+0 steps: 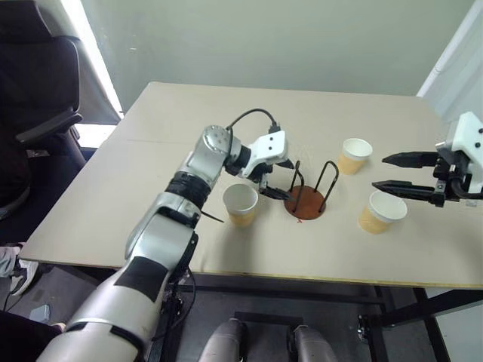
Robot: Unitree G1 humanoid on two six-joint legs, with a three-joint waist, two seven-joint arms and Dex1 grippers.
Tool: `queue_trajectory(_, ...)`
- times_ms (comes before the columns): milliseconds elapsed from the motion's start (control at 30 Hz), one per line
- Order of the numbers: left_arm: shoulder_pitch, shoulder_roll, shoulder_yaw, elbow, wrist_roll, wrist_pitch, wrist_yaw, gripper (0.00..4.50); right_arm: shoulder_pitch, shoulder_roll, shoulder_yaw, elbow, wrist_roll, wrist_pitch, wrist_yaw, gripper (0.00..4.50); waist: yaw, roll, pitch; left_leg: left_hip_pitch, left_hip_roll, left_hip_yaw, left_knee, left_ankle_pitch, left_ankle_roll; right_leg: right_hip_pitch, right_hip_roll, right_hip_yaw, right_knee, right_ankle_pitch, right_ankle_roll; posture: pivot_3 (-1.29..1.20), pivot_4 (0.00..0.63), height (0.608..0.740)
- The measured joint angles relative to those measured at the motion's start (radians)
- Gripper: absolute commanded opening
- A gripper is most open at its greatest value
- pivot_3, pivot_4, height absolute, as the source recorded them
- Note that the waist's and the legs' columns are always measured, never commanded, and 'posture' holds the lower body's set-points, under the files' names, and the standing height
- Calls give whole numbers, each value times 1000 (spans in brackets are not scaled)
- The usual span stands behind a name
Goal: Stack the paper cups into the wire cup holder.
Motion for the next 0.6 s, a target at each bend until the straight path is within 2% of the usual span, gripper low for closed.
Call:
queue_trajectory(133, -6, 12, 1, 5, 0, 0, -16, 4500, -17, -1, 19, 10, -2, -8, 1, 4469, -1, 0, 0, 0, 0, 0, 0, 0, 0, 0, 0, 0, 0, 0, 0, 0, 150, 740)
queue_trajectory(600, -42, 137, 80, 5, -44, 52, -73, 4500, -85, 19, 77, 40, -34, -66, -3, 4469, -1, 0, 0, 0, 0, 0, 0, 0, 0, -1, 0, 0, 0, 0, -1, 0, 150, 740)
